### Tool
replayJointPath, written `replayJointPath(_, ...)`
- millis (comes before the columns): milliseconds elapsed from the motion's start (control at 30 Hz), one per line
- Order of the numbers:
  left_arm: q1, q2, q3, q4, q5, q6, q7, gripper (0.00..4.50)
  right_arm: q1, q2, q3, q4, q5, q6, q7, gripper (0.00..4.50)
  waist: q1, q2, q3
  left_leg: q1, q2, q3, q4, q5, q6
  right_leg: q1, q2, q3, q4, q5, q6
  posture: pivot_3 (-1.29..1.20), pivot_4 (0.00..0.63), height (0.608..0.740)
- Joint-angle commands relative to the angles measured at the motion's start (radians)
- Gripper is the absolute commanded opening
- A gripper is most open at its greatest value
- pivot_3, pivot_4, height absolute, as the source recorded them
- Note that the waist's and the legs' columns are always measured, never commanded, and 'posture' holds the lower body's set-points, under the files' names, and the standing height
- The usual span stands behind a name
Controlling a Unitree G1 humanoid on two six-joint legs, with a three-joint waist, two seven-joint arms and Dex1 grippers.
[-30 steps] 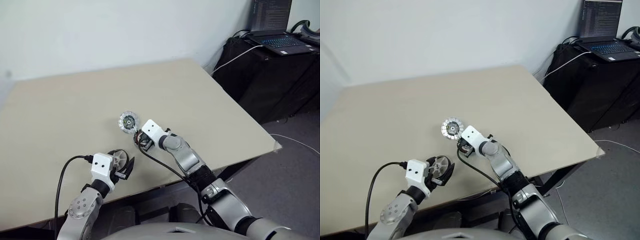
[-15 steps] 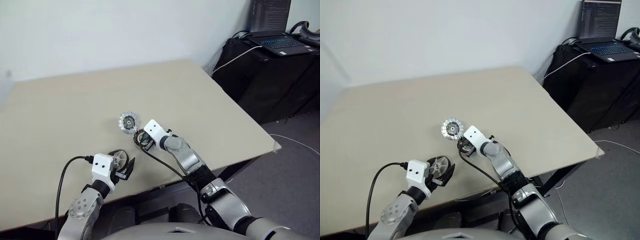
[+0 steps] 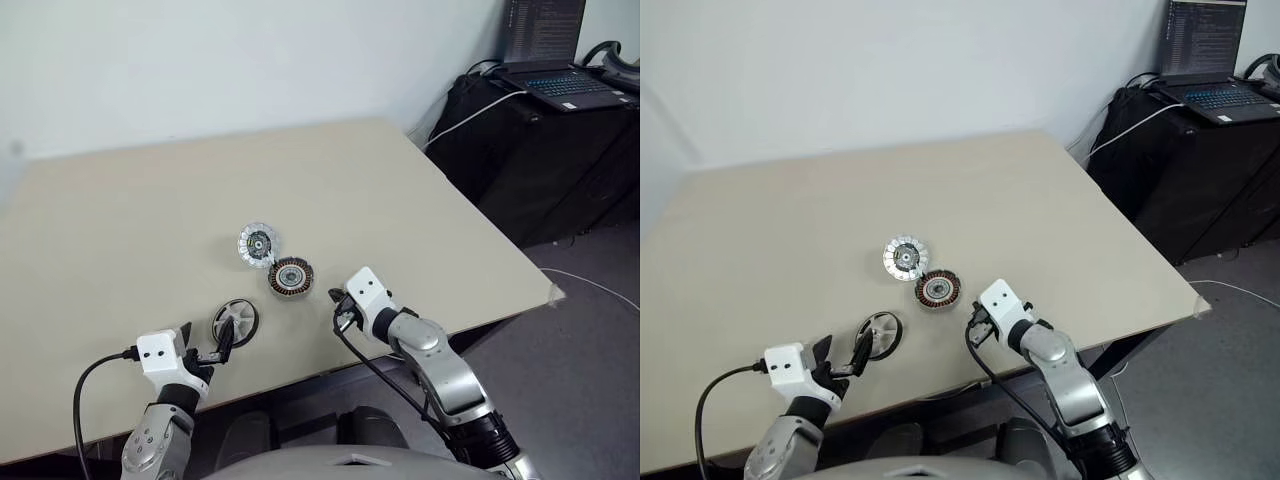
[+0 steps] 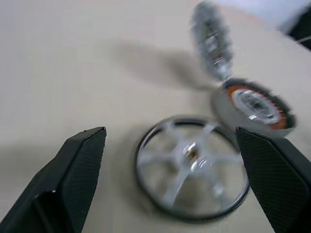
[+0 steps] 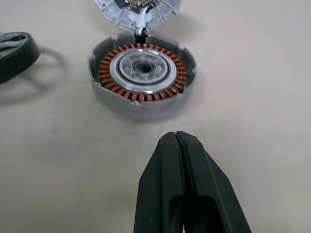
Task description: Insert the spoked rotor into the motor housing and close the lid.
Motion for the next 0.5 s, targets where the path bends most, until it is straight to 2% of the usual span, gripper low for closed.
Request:
replayJointPath(33,-0.013,-0.007,-0.012,0.000,-0.024,0.087,0.026,4.50,-0.003,0.005,-0.019,-0.091,0.030,0.015,-0.010,0.03,0.000,0.000,0.000,0.000,0.000,0.000,0.000,0.000,0.000,0.000,0.000,0.000,0.000,0.000,0.000,0.00,0.000,0.740)
replayJointPath(267,-0.069,-0.010,-0.021,0.011,-0.090,0.232,0.024,4.50,0.030,-0.025,-0.016,-0.184,0.087,0.034,0.028,0.03,0.005,-0.001,0.000,-0.001,-0.001,-0.001,0.000,0.000,0.001,0.000,0.000,-0.001,-0.001,0.000,0.000,0.00,0.000,0.740)
replayJointPath(500,-0.110,-0.023,0.019,0.020,-0.170,0.318,0.031,4.50,0.084,-0.116,-0.027,-0.264,0.168,0.050,0.101,0.03,0.012,0.000,0.000,0.000,-0.001,-0.001,0.001,0.000,0.001,0.002,-0.001,-0.001,-0.001,0.000,0.000,0.00,0.000,0.740)
